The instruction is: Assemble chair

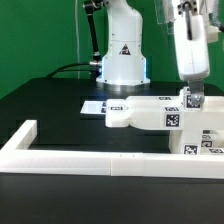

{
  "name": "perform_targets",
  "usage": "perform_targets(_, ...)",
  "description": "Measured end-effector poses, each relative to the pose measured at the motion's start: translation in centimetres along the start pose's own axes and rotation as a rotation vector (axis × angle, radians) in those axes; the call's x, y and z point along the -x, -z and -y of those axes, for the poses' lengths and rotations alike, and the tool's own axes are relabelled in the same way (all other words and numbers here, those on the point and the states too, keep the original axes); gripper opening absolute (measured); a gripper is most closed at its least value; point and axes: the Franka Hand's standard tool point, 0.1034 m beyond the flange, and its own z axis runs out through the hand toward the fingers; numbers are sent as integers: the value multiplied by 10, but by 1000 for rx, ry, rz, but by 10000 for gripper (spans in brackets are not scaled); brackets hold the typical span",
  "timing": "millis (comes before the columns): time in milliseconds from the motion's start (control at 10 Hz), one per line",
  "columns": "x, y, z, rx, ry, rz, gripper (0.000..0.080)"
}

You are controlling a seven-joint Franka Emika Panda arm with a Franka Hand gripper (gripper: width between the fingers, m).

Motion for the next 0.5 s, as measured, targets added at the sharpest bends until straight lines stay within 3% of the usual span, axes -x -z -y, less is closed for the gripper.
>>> perform_targets(300,0,0,-1,5,76,1,289)
perform_targets(400,0,0,-2,21,153,2,289)
perform_targets(500,1,1,-2,29,244,5,540)
